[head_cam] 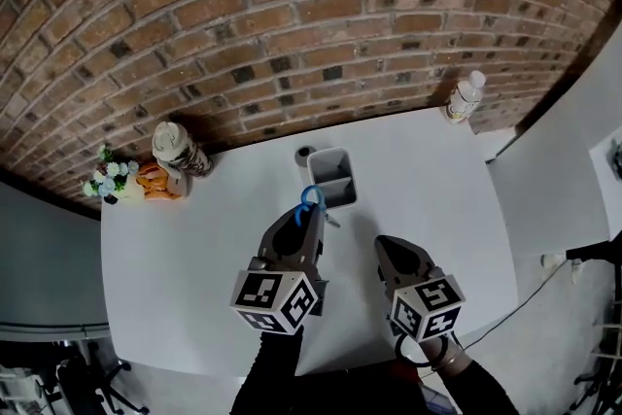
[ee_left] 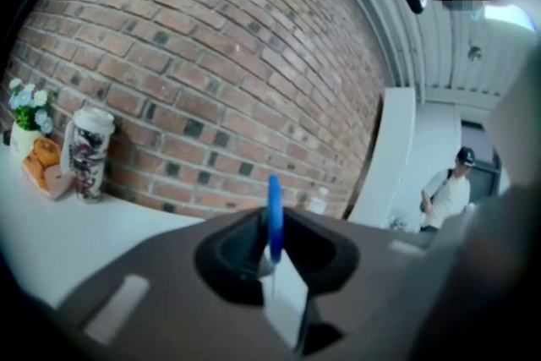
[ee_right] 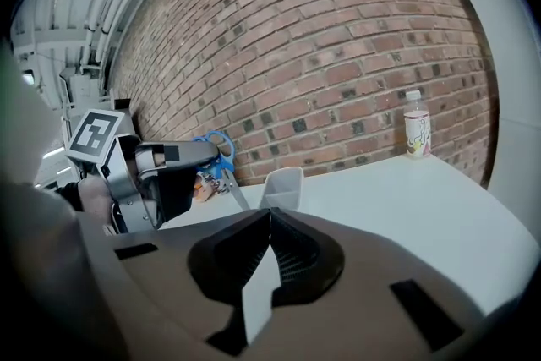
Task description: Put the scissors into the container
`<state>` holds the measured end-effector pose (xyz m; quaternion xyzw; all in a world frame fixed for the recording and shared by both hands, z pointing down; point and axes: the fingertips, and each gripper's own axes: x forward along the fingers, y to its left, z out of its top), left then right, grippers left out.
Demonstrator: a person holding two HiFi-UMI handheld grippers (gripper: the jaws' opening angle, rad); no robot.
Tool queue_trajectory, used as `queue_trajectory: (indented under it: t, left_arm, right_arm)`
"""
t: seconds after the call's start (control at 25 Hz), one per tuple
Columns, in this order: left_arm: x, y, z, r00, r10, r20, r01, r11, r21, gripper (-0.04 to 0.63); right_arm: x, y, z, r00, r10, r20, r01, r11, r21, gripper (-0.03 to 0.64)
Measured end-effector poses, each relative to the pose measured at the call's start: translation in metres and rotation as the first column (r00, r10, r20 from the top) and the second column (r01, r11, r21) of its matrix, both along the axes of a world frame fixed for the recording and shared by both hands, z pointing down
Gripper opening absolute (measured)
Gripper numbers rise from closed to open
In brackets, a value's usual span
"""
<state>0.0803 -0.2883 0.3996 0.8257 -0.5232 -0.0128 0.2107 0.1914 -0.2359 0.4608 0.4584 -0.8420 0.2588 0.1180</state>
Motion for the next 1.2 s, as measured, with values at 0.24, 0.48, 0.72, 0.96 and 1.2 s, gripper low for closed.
queue_trajectory:
  t: [0.24,0.48,0.72,0.96,1.2]
  left_arm:
    - [0.008,-0.025,0.002,0.998,-0.057,0.015,0.057,0.998,-0.005,0.048]
    - [0.007,-0.051,0.013,0.994,-0.101,0.033,0.101,0.995,-0.008,0.048]
    - [0.003,-0.063,0.038,0.990,-0.138,0.037,0.140,0.989,-0.055,0.048]
    - [-0.001,-0.067,0.060,0.987,-0.160,0.027,0.162,0.982,-0.092,0.048]
    - [0.001,-0.067,0.074,0.986,-0.165,0.014,0.166,0.978,-0.126,0.048]
  right_arm:
    - [0.008,-0.032,0.002,0.999,-0.039,0.012,0.039,0.999,0.013,0.008]
    - [0.012,-0.055,0.011,0.998,-0.062,0.009,0.062,0.998,0.006,0.009]
    - [0.010,-0.062,0.022,0.996,-0.087,0.013,0.087,0.996,-0.027,0.008]
    - [0.010,-0.065,0.033,0.995,-0.094,0.012,0.095,0.995,-0.044,0.008]
    - [0.011,-0.068,0.040,0.996,-0.093,0.009,0.094,0.993,-0.065,0.008]
